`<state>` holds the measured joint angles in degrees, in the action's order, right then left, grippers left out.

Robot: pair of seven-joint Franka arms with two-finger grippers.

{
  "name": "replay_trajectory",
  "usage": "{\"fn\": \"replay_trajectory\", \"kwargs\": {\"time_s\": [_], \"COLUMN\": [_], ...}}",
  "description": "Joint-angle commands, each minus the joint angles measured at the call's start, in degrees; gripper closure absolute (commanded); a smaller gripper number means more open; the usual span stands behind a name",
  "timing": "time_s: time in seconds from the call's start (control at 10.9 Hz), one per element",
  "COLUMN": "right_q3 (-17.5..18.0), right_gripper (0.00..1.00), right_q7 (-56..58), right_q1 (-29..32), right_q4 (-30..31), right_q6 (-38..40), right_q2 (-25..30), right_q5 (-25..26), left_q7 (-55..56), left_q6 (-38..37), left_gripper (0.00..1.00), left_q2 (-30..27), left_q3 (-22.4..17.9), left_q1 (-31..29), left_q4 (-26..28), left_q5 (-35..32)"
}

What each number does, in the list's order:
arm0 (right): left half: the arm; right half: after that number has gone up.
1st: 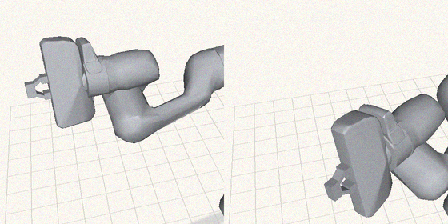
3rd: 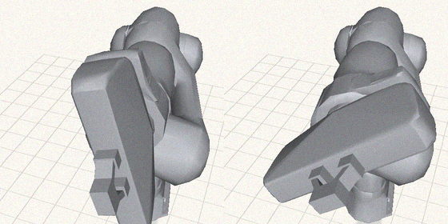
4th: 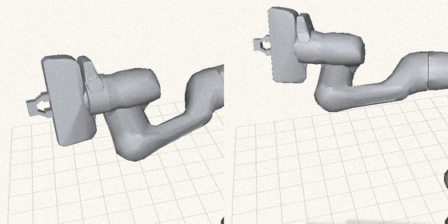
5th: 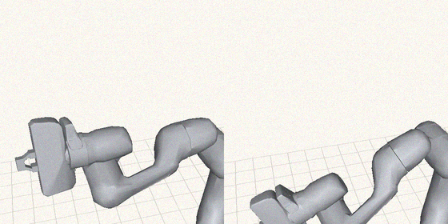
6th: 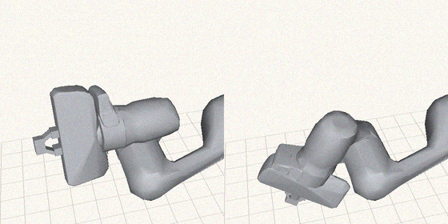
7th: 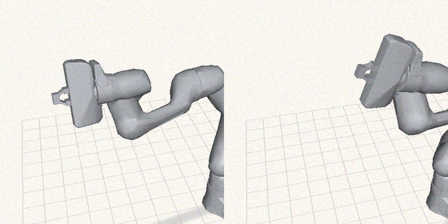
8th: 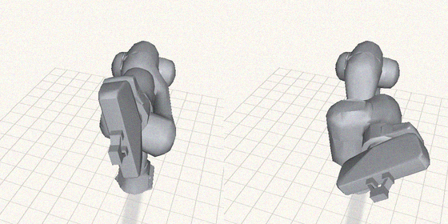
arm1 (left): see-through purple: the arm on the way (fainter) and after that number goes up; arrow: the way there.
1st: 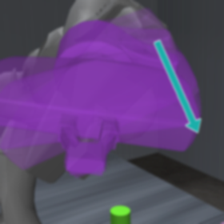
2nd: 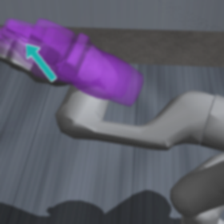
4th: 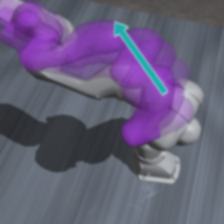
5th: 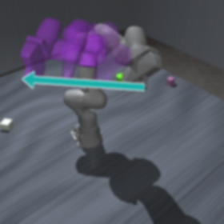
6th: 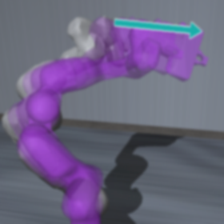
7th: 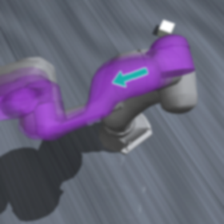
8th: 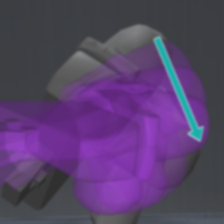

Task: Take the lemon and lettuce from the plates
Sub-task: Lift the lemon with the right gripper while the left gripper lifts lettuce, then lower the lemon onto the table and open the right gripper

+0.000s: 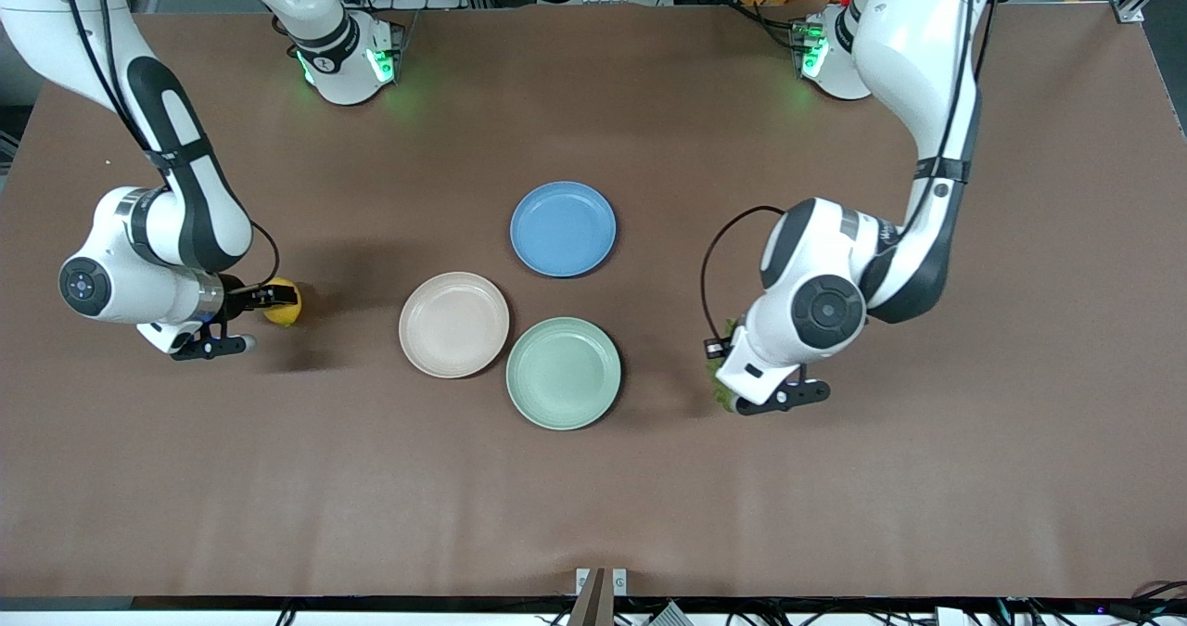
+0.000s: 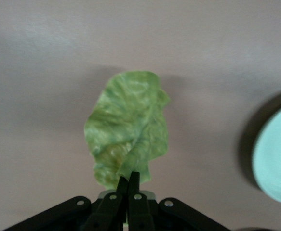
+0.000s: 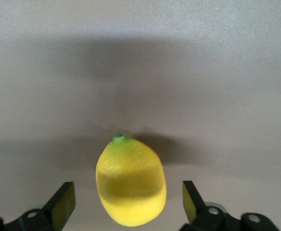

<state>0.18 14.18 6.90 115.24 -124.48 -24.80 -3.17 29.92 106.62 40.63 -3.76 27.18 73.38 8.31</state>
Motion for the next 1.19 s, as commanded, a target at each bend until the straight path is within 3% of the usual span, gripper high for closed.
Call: {"fn": "replay_trajectory", "kwargs": {"time_s": [0.0, 0.18, 0.73, 1.1], "right_q3": [0.35, 0.35, 0.61, 0.43], "right_gripper": [0.0, 0.0, 0.0, 0.0], "right_q7": [-1.87, -1.96, -9.96, -9.96], "right_q1": [0.04, 0.22, -2.42, -1.63], "right_q4": [1.65, 1.91, 4.38, 8.15], "right_q6": [0.55, 1.78, 10.12, 10.32], "right_q2": [2.29, 4.04, 20.03, 30.04], "right_q5": [0.44, -0.08, -0.17, -0.17], "left_q7": [-8.8, -14.07, -18.91, -19.54], "left_q6": [-4.91, -7.91, -11.43, -11.43], "left_gripper": [1.0, 1.0, 1.0, 1.0], "left_q2": [-2.22, -2.84, -1.27, -0.64], "left_q3": [0.07, -0.02, 0.07, 0.07], "left_q1": [-4.57, -7.12, -10.21, -11.97], "left_q4": [1.24, 1.77, 3.7, 4.67], "left_q5": [-1.36, -1.45, -3.28, -4.7]}}
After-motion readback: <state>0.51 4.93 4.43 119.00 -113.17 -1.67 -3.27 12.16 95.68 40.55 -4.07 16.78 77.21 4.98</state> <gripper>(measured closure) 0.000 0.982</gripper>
